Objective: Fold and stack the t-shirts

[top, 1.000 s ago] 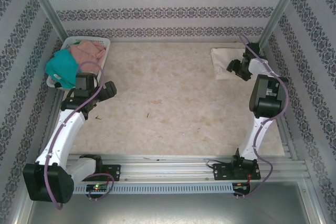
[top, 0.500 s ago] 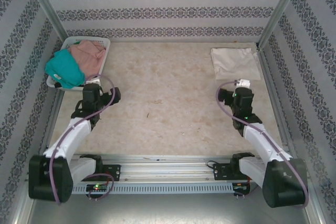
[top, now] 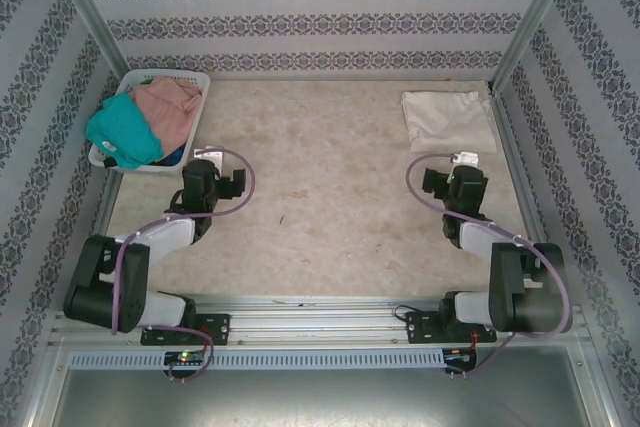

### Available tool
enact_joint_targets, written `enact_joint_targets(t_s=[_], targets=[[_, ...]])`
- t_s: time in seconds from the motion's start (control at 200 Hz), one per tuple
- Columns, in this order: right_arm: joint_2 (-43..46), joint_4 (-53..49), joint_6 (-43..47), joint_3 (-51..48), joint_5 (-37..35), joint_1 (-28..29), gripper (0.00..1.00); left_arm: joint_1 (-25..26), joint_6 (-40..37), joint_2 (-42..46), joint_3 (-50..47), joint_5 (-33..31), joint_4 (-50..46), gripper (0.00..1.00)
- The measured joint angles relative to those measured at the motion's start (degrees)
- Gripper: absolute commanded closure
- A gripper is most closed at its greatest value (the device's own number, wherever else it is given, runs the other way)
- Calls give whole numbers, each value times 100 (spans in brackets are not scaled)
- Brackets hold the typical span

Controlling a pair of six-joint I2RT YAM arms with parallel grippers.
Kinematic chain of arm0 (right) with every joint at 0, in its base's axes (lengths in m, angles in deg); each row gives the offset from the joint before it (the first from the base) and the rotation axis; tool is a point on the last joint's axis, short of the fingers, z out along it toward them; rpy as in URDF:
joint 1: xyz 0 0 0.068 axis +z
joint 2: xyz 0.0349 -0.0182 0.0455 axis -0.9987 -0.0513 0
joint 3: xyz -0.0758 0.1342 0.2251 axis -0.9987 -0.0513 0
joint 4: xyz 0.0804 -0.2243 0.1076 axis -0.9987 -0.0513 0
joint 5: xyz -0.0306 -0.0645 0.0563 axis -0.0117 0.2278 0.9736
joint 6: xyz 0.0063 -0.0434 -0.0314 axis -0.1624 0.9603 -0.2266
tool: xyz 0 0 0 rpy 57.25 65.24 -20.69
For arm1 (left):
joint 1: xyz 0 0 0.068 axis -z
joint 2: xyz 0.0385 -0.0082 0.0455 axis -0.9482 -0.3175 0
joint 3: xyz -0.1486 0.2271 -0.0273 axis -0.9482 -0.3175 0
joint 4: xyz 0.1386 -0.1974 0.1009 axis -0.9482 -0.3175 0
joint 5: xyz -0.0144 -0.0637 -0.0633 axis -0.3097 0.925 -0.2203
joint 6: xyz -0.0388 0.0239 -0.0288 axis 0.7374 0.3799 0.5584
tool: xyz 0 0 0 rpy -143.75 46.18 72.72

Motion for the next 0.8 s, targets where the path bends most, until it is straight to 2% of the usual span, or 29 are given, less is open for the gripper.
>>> enact_joint_targets(t_s=[0.245,0.35,0.455,0.585,0.799], targets=[[59,345,7,-28,466,-81,2,-59,-278,-503,-72,-208,546,0],[66,382,28,-31,660,-85,2,-197,-337,-710,-280,-295,1410,0],[66,378,96,-31,931,-94,2,-654,-249,-929,-774,-61,2295,0],[66,424,247,-37,1381,-76,2,-894,-203,-1152,-817,223,2409,0],[-234,1207,396,-155,1478,398,2,-894,-175,-1154,-745,485,2608,0]])
